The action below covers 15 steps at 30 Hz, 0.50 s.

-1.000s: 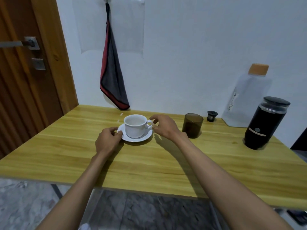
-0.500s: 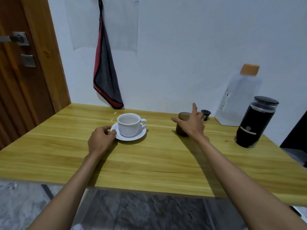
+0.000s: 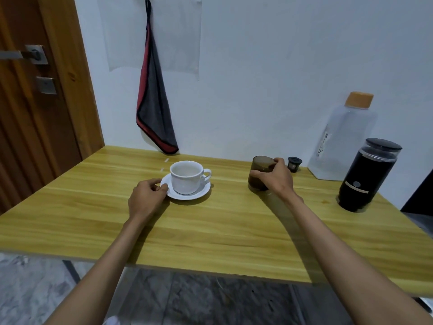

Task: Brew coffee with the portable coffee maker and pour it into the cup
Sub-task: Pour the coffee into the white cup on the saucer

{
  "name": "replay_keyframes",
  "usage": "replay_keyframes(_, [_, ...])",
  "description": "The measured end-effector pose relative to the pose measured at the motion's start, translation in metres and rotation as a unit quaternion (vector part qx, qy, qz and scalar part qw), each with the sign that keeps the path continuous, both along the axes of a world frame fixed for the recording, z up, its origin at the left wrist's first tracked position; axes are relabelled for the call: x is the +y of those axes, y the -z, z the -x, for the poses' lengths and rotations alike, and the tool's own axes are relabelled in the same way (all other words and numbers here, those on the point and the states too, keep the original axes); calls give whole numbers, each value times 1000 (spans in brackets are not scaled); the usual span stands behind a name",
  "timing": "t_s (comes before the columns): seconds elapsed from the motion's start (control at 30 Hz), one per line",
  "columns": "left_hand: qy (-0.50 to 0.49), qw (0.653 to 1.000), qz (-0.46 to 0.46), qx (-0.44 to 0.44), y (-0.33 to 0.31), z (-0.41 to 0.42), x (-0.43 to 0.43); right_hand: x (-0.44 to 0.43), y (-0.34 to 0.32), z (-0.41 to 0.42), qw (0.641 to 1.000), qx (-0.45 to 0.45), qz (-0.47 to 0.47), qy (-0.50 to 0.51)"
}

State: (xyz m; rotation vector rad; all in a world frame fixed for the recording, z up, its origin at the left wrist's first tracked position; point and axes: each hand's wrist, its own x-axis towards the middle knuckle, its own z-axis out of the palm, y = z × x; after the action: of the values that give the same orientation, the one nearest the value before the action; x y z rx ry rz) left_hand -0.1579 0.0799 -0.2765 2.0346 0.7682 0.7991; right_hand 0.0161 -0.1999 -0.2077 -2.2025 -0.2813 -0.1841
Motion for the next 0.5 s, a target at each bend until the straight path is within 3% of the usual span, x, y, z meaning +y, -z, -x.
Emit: replay_keyframes(0.5, [7, 1000, 11, -11, 0, 3, -1, 75, -51, 29, 981, -96, 60, -160])
